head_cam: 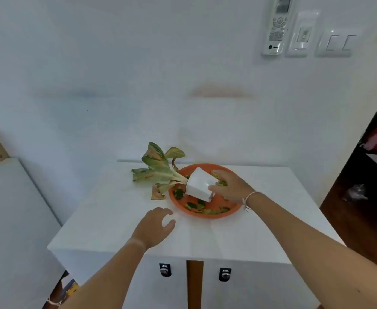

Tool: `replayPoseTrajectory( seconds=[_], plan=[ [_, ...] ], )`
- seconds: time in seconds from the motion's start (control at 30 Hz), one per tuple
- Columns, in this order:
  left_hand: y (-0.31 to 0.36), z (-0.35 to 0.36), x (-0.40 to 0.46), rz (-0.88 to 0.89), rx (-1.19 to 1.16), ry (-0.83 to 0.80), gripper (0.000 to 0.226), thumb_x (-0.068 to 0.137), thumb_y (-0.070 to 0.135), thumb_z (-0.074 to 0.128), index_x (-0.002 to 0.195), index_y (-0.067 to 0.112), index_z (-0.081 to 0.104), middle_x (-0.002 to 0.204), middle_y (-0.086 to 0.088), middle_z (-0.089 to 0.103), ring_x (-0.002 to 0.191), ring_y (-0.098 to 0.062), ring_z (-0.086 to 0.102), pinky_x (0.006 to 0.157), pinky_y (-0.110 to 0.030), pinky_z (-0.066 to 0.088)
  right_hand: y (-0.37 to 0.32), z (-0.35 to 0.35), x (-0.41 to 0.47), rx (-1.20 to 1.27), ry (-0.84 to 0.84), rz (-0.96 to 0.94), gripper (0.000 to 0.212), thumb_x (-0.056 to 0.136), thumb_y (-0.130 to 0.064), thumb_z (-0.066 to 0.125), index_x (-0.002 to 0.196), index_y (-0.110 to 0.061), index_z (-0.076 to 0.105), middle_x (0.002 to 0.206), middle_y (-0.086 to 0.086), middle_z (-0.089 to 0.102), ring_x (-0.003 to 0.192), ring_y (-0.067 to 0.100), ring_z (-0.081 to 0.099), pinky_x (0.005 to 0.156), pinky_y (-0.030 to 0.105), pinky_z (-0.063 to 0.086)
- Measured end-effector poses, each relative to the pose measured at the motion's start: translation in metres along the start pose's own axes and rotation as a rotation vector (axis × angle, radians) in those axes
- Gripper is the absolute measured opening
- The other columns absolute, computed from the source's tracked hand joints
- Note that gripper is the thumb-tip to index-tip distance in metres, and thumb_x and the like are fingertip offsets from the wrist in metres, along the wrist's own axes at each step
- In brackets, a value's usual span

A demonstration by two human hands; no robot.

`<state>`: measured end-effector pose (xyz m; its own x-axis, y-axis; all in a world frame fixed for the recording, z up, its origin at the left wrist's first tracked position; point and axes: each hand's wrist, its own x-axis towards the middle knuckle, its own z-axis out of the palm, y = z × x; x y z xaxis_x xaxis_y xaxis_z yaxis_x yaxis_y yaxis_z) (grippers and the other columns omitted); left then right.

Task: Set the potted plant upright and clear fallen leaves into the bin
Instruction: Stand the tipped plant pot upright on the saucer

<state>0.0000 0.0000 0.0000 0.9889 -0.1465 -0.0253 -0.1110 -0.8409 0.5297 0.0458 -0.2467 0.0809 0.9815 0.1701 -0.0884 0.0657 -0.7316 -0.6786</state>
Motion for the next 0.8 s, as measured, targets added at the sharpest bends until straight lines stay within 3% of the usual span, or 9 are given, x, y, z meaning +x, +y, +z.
replayPoseTrajectory(
  seconds=[0.1, 0.43, 0.8],
  plan=[
    [-0.015, 0.002, 0.011, 0.04, 0.032, -0.022, 0.04, 0.091, 0.039, 0.049, 0.127, 0.023, 0.054, 0.134, 0.005, 0.053, 0.125, -0.014, 0.045, 0.105, -0.025, 0.034, -0.009, 0.012, 0.011, -0.064, 0.033, 0.023, 0.069, 0.085, -0.045, 0.057, 0.147, -0.033, 0.028, 0.154, -0.004, 0.034, 0.136, 0.02, 0.04, 0.107, 0.034, 0.039],
    [-0.047, 0.015, 0.043, 0.217, 0.085, -0.036, 0.042, 0.089, 0.036, 0.049, 0.127, 0.019, 0.056, 0.135, 0.003, 0.053, 0.125, -0.016, 0.045, 0.107, -0.026, 0.033, -0.018, 0.044, 0.049, -0.158, 0.097, 0.093, 0.075, 0.083, -0.046, 0.059, 0.148, -0.034, 0.023, 0.157, -0.004, 0.027, 0.141, 0.021, 0.033, 0.108, 0.036, 0.038],
    [-0.047, 0.032, 0.05, 0.193, 0.154, 0.043, 0.068, 0.074, 0.054, 0.024, 0.129, 0.025, 0.052, 0.142, 0.003, 0.046, 0.132, -0.017, 0.04, 0.11, -0.029, 0.027, -0.006, 0.039, 0.086, -0.223, -0.005, 0.072, 0.089, 0.078, -0.047, 0.066, 0.151, -0.031, 0.016, 0.159, -0.003, 0.022, 0.144, 0.022, 0.027, 0.112, 0.041, 0.033]
  ],
)
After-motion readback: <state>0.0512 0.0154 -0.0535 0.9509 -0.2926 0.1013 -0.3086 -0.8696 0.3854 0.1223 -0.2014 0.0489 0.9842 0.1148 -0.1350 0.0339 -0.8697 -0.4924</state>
